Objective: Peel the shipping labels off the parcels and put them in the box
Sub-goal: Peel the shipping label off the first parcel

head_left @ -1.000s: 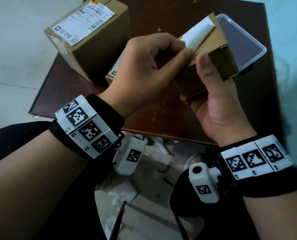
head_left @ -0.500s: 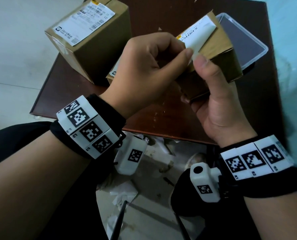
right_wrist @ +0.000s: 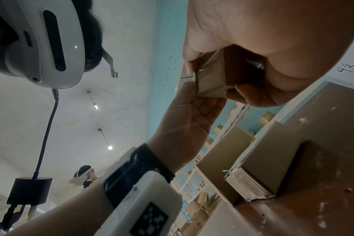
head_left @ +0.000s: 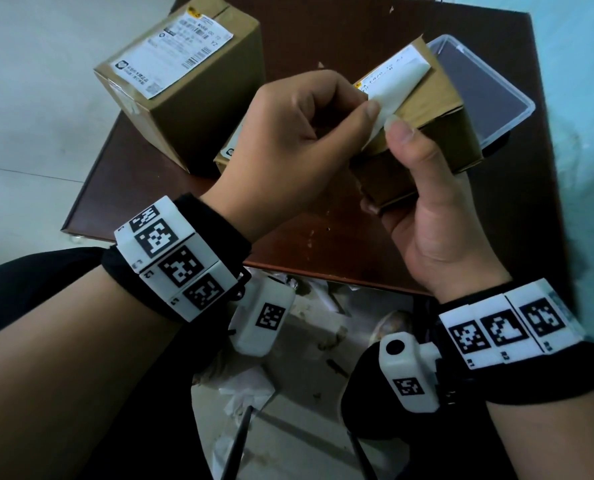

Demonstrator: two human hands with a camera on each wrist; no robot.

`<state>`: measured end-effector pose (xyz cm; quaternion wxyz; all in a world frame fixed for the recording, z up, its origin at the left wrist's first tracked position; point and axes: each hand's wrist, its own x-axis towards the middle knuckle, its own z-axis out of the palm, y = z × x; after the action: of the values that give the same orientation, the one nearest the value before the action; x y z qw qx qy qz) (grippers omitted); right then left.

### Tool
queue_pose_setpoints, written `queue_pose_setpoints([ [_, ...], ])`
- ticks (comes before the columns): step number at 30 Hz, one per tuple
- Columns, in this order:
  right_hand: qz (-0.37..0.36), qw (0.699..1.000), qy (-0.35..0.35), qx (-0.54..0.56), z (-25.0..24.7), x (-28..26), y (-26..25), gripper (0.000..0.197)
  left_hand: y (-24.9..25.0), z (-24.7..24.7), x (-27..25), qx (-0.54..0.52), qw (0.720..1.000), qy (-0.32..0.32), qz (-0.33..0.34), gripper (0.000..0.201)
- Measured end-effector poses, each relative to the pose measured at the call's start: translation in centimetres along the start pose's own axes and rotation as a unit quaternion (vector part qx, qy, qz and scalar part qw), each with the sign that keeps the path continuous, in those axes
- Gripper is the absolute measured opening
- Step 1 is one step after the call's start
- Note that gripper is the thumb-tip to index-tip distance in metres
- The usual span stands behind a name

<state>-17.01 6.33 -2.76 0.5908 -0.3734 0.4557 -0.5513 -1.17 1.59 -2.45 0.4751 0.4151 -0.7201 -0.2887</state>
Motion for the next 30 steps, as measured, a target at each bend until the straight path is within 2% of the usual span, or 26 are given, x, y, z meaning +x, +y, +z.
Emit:
queue_pose_setpoints([
  [7, 0.016, 1.000, 0.011, -0.004, -0.1, 0.1, 0.1, 0.041, -0.1, -0.3, 0.1, 0.004, 1.000, -0.016, -0.007, 0.027],
  [13, 0.014, 1.000, 0.000, -0.014, -0.5, 0.2, 0.5, 0.031, -0.3, -0.8, 0.5, 0.024, 0.999, -0.033, -0.002, 0.029],
  [21, 0.010, 1.000, -0.011, -0.020, -0.9, 0.5, 0.9, 0.027, -0.6, -1.2, 0.8, 0.029, 0.999, -0.039, -0.005, 0.028],
  [23, 0.010, 1.000, -0.015, -0.017, -0.8, 0.5, 0.9, 0.032, -0.7, -1.3, 0.9, 0.025, 0.999, -0.044, -0.013, 0.028],
  [25, 0.008, 1.000, -0.017, -0.011, -0.8, 0.5, 0.8, 0.035, -0.7, -1.5, 1.0, 0.013, 0.999, -0.044, -0.021, 0.027],
  [28, 0.009, 1.000, -0.025, -0.004, -1.0, 0.5, 0.8, 0.026, -0.8, -1.7, 1.0, -0.023, 0.997, -0.060, -0.040, 0.026],
  [30, 0.011, 1.000, -0.021, -0.011, -1.1, 0.5, 0.8, 0.021, -0.5, -1.5, 1.1, -0.102, 0.988, -0.066, -0.092, 0.025],
])
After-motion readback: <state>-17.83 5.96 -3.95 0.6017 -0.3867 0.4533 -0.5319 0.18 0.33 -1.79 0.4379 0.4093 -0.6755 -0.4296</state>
